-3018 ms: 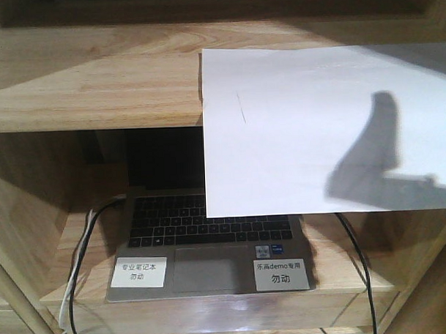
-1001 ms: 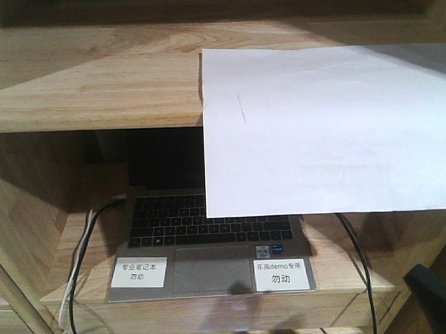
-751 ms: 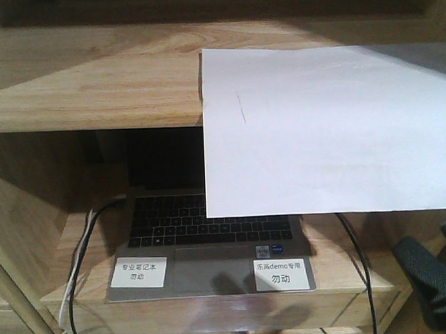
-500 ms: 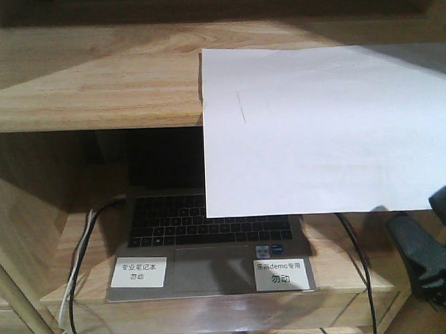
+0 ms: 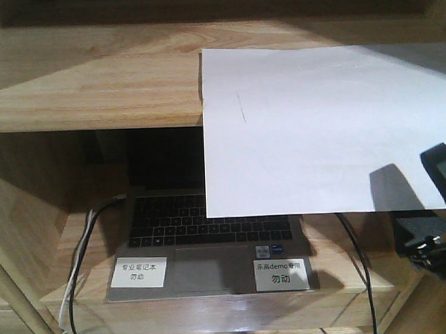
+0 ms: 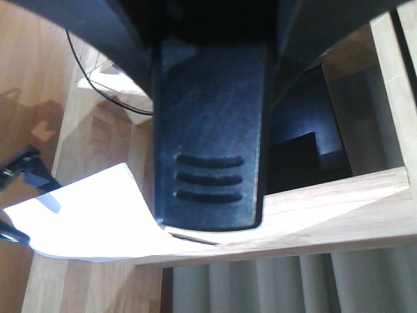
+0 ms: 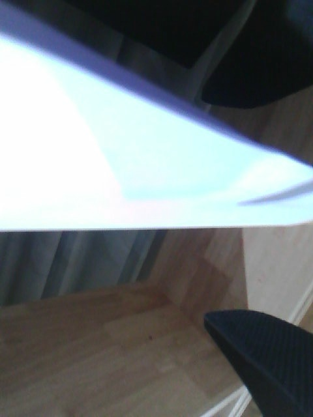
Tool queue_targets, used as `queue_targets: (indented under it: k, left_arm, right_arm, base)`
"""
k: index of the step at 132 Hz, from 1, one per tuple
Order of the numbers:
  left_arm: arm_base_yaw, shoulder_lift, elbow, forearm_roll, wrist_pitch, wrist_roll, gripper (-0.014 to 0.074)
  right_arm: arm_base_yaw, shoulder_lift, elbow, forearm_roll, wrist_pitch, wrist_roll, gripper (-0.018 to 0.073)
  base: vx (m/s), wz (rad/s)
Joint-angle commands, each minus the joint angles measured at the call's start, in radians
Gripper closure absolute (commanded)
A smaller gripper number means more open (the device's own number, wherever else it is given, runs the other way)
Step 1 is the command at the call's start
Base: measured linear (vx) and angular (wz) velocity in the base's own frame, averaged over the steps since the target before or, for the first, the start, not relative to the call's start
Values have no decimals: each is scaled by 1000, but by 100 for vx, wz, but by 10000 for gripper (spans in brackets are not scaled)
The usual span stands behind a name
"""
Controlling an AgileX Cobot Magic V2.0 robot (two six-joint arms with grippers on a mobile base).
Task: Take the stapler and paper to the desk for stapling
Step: 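Close the right gripper on the paper's hanging edge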
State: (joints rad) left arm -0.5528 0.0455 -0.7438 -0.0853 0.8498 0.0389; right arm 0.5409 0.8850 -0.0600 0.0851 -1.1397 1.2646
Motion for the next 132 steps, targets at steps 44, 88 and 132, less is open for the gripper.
queue_targets:
  k: [44, 88, 132]
  left_arm:
    - [-4, 19, -23, -12, -115, -1, 603]
    - [-4, 19, -23, -12, -115, -1, 603]
    - [-4, 19, -23, -12, -115, -1, 603]
  right_arm:
    - [3, 89, -125, 43, -205, -63, -34]
    - [3, 61, -125, 85, -205, -88, 4]
    - [3, 61, -125, 85, -205, -92, 131]
  base:
    - [0, 0]
    - [0, 0]
    - [0, 0]
